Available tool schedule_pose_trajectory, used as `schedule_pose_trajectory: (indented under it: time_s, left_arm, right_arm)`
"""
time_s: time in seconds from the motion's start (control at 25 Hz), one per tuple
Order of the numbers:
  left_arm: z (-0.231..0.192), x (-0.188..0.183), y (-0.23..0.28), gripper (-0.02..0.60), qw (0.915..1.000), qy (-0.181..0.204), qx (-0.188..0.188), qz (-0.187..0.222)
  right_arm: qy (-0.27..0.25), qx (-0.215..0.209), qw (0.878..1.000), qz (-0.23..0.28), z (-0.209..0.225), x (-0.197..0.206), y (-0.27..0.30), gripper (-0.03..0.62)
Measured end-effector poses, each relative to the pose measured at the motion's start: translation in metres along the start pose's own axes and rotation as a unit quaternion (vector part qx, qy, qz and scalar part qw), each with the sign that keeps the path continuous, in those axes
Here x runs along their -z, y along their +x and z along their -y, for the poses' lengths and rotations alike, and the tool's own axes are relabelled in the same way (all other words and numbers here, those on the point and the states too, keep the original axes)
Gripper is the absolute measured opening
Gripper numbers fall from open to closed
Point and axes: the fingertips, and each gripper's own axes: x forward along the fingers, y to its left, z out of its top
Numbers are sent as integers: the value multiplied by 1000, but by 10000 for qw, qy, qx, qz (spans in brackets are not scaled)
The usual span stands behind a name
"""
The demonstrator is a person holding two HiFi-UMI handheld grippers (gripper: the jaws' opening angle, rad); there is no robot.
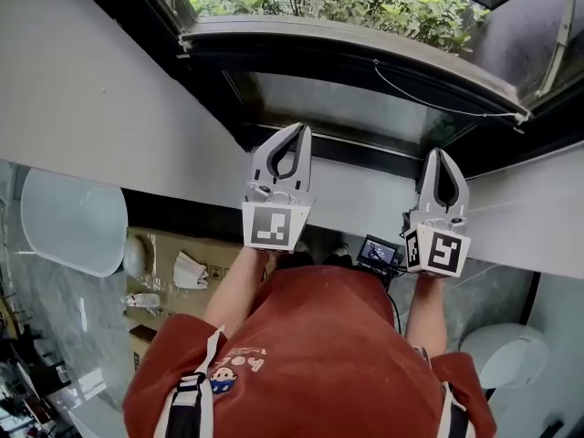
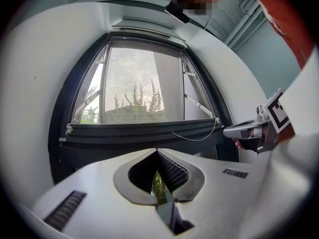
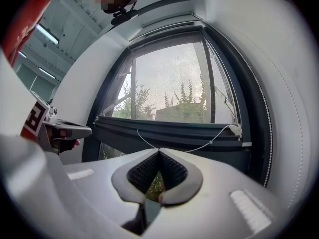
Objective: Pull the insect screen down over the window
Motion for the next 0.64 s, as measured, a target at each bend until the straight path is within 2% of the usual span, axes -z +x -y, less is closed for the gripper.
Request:
schedule_pose_trajectory:
  time_s: [0.64]
  left_arm:
    - [-12, -1, -2, 6, 9999, -48, -131, -16]
  right_arm:
    - [-74, 26, 10000, -12, 3, 0, 1, 10]
